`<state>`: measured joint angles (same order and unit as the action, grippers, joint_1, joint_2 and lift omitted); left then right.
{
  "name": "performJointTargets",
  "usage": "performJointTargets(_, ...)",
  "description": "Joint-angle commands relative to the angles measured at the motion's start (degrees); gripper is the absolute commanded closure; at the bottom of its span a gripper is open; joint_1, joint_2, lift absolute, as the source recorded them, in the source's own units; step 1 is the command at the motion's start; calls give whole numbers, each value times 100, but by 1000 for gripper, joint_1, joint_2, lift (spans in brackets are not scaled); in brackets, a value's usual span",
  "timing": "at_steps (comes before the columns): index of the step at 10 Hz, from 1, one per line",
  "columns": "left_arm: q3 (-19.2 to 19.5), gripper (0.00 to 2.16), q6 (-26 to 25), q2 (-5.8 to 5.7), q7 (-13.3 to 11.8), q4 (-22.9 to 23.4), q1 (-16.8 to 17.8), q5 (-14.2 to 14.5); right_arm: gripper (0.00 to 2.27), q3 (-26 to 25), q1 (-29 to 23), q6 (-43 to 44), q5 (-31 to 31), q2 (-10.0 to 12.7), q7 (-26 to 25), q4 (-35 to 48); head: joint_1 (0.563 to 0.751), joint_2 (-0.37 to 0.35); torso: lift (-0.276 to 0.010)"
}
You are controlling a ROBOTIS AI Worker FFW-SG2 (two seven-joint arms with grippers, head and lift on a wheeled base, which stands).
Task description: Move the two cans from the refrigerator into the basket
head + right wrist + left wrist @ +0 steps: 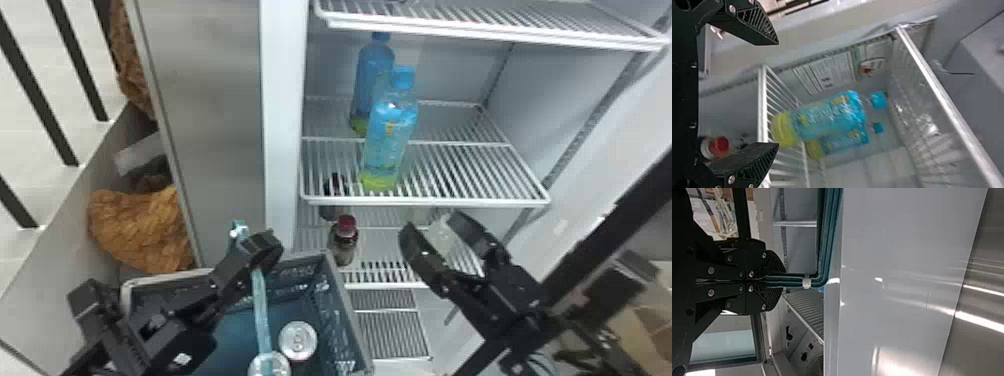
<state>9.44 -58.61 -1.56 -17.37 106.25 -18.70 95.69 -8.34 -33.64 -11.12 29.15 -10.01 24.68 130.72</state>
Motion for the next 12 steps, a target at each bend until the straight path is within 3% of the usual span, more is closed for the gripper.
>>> performJointTargets(1, 39, 1200, 11, -2, -3, -1, -14, -6, 125, -525, -447, 114, -185, 166, 20, 421, 695, -174, -35)
performJointTargets(4, 141, 1200, 53, -11, -47, 70, -71, -6, 125, -1085, -1206, 114, -242, 263, 55, 1039, 695, -258, -35)
performJointTargets(12, 381, 1200, 152, 15, -47, 351, -310, 6, 125, -1325, -2444, 662, -287, 623, 195, 1152, 695, -283, -35)
